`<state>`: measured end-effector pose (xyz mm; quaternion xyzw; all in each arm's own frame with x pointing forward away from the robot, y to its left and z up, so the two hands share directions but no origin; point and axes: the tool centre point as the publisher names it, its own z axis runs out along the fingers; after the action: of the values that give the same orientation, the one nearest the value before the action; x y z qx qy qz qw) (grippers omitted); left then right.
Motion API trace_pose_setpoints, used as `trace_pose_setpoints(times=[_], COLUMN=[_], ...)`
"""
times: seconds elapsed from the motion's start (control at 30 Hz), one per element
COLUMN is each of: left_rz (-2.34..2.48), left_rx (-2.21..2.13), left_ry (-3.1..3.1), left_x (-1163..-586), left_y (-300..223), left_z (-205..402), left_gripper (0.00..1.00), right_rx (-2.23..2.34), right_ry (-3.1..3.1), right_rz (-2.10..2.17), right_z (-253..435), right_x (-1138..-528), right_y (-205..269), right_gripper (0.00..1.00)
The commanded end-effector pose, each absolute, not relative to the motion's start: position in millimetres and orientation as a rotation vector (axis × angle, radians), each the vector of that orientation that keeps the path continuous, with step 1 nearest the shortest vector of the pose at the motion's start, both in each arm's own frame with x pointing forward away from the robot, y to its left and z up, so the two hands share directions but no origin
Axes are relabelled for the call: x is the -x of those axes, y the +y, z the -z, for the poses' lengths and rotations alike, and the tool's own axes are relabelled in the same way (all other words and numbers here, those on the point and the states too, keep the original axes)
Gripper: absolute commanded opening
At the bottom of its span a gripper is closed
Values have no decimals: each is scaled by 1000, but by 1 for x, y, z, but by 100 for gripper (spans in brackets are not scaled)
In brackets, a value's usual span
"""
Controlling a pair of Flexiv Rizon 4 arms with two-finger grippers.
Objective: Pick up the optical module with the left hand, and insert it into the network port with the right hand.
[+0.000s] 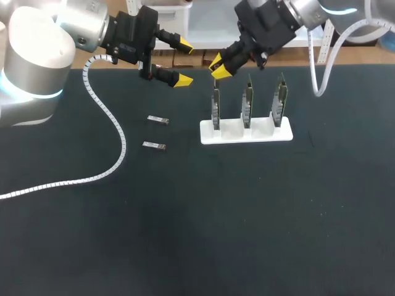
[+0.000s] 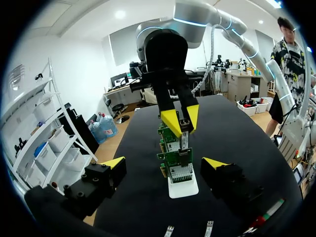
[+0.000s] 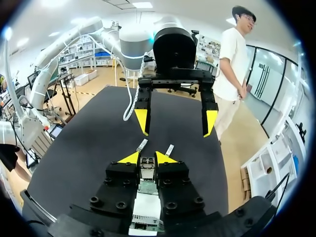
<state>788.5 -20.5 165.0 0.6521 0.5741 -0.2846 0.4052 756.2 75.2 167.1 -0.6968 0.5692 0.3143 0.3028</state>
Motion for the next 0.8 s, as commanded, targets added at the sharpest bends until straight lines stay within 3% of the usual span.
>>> trace_pose_setpoints(times=[0.03,0.8], left_rz=[720,720], left_rx=[-1652,-1652], left_ry=[1452,1452], left_x=[-790,-790], left_y=[-21,-21], left_z=[-165,-165], left_gripper=[100,100], right_rx=[1847,1841], right_ry=[1508,1498], right_rz=[-838,-818], right_z=[-166,-170], right_x=[-757,-761], right_y=[75,75], right_gripper=[0,0])
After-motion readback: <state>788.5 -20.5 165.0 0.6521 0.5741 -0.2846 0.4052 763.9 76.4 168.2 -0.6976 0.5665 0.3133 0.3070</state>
